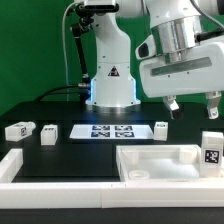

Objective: Assemble square table

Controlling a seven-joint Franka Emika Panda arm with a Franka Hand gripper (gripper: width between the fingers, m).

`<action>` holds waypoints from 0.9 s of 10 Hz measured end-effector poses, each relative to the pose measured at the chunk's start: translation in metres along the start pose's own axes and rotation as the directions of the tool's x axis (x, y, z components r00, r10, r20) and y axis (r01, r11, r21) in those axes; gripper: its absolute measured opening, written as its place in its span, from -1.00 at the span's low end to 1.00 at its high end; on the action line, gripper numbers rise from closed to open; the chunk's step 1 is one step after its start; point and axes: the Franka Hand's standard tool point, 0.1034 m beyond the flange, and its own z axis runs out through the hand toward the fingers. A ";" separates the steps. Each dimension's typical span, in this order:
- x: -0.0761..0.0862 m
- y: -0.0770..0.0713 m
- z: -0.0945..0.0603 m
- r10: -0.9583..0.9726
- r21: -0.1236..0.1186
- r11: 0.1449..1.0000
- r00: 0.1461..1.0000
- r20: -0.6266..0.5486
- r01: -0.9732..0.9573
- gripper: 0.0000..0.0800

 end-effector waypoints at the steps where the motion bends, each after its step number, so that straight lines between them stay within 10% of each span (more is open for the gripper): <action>1: 0.002 0.000 -0.001 -0.079 -0.003 0.997 0.997 -0.004 0.079 0.62; 5: 0.005 0.004 0.000 -0.337 -0.020 0.941 0.942 -0.001 0.337 0.62; 9: -0.017 0.062 0.013 -0.603 -0.108 0.772 0.775 0.189 0.626 0.62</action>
Offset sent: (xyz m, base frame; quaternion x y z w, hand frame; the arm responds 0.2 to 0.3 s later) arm 0.0000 0.0000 0.0000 0.0000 0.0000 -0.1296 0.9916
